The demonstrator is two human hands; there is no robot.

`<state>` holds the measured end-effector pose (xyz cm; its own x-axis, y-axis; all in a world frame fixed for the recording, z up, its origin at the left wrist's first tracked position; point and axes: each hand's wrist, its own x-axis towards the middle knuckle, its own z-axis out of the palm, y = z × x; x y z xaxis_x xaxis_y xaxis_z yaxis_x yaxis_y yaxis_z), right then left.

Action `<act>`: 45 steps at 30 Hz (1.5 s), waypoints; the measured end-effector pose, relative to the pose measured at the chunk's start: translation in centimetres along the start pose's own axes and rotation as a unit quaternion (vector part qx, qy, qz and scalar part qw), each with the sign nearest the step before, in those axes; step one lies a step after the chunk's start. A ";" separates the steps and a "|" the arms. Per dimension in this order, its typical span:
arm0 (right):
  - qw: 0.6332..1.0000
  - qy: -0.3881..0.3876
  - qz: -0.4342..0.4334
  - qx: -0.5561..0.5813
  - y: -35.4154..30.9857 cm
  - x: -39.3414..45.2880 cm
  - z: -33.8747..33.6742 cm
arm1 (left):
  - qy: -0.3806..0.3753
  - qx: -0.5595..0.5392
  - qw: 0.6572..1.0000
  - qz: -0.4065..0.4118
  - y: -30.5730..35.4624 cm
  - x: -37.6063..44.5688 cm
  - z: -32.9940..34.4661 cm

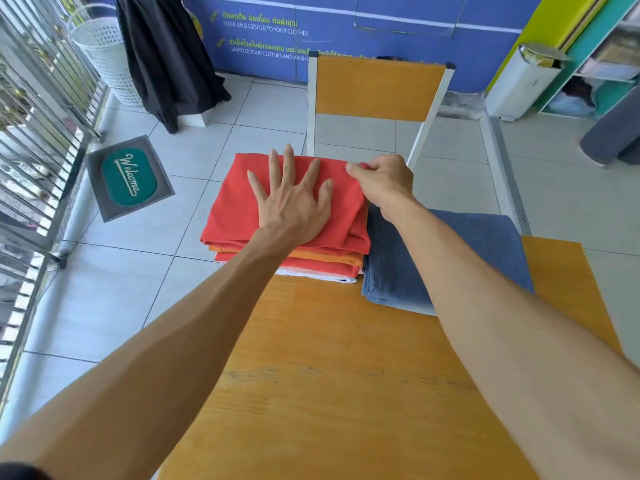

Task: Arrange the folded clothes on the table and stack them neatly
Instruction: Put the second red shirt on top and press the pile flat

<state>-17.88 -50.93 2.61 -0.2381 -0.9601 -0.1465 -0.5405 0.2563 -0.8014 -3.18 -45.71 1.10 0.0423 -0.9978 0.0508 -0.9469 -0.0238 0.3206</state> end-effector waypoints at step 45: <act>0.937 -0.129 0.189 0.263 5.1 -8.2 -3.0 | -0.051 -0.021 0.997 -0.050 -0.2 0.3 0.8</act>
<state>-21.04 -41.40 1.48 -0.0927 -0.8237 -0.5594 0.0312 0.5591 -0.8285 -3.23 -46.01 0.29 0.1021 -0.9916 -0.0792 -0.9255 -0.1239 0.3578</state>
